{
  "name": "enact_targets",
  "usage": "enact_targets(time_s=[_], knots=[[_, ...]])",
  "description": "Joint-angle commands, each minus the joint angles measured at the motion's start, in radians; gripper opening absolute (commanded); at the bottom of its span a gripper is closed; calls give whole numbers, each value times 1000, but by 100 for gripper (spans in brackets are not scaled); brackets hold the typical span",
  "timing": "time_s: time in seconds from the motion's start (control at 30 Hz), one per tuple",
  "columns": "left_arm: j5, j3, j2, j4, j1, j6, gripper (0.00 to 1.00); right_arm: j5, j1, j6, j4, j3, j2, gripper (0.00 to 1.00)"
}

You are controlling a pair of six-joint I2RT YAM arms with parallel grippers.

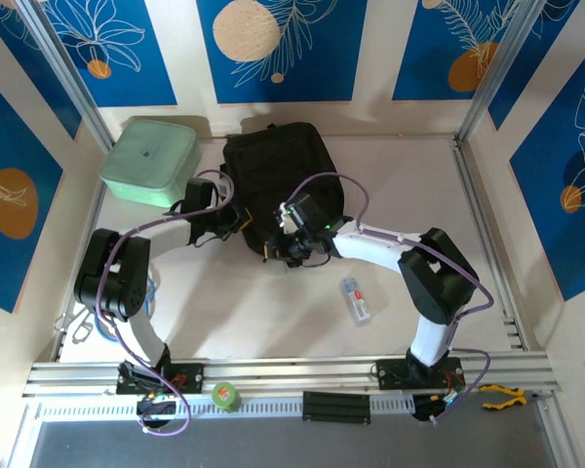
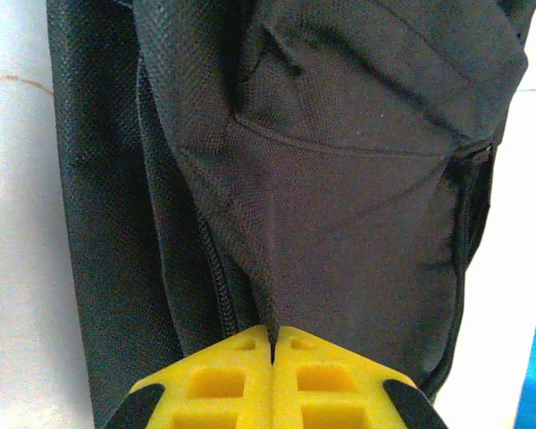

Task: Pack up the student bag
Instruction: Zip the student bag at the center of the table.

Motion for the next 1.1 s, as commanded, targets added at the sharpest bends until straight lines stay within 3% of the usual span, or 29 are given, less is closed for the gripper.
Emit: enact_targets(time_s=[0.0,0.37,0.77,1.07], knots=[[-44,29,24,-46,10,57,0,-36,-27,2,-72,-46,-68,0],[-32,23,25,-41,13,64,0,20,-106,26,-139,-98,-101,0],[-11,21,21,-38,14,70,0,317,-160,82,-270,-119,-169,0],[-4,22,16,-38,14,72,0,423,-156,-2,-290,-85,-150,0]])
